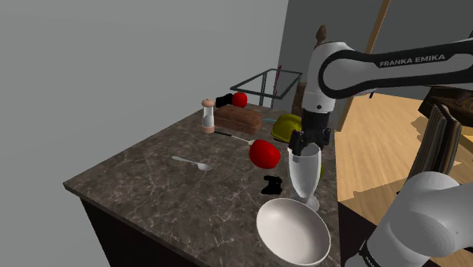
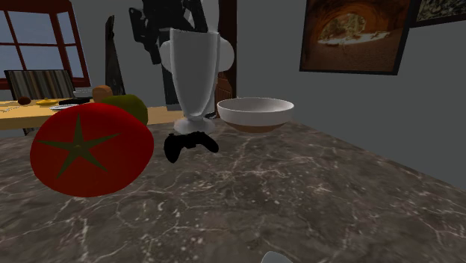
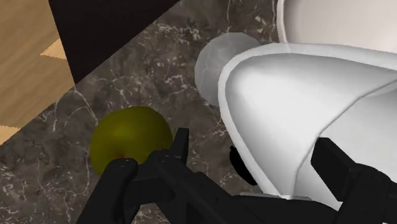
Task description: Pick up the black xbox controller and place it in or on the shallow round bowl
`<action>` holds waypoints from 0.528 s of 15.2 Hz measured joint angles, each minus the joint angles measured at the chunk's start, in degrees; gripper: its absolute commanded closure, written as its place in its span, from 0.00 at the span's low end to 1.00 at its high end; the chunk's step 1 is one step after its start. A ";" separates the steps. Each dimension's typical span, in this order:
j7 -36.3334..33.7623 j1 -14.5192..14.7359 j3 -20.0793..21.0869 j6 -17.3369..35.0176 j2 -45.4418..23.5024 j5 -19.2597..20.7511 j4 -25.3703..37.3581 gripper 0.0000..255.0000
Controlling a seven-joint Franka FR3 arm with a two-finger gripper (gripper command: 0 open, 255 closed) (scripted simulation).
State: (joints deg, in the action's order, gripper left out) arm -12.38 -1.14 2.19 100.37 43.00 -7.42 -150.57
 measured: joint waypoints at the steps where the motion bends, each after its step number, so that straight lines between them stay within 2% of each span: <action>1: -0.59 0.05 0.14 4.47 -0.24 -1.15 -1.01 0.00; 4: -2.35 0.76 0.68 12.92 -2.07 -3.22 -1.74 0.00; 6: -2.88 1.76 0.87 12.41 -2.11 -3.55 0.20 0.00; 7: -3.48 2.46 1.09 12.85 -3.94 -5.51 0.88 0.00; 8: -3.67 2.74 0.96 23.68 -4.36 -9.02 -1.99 0.00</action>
State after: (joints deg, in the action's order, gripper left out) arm -16.05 1.60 3.15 124.05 38.64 -16.44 -152.55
